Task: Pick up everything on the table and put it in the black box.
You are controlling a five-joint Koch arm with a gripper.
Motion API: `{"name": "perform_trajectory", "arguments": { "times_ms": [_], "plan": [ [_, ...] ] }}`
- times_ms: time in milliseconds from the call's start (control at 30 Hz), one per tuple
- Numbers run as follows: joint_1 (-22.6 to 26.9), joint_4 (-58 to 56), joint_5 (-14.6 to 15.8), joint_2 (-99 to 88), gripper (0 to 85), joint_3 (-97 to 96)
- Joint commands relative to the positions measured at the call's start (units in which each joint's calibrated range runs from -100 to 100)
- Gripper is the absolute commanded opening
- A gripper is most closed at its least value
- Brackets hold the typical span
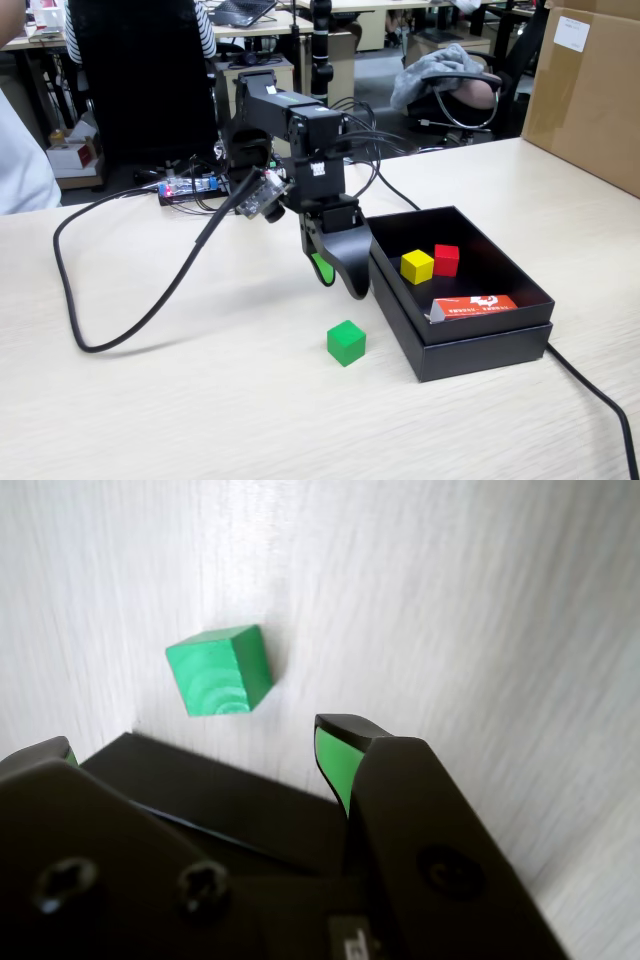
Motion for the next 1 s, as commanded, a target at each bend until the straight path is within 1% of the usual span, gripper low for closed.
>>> {"name": "perform_trajectory", "arguments": {
  "times_ms": [0,267,333,700,833,967],
  "plan": [
    [-0.4,0.3,-1.7,4.3,47.5,8.3],
    [-0.7,0.3,-3.3,12.8,47.1,13.4],
    [-0.9,0.3,-3.8,15.3,44.7,15.8],
    [-1.4,0.4,-5.3,22.1,44.7,19.2],
    [-1.4,0.4,-5.8,23.8,38.2,19.9],
    [-1.4,0.4,-6.1,24.7,26.9,20.0]
  ]
}}
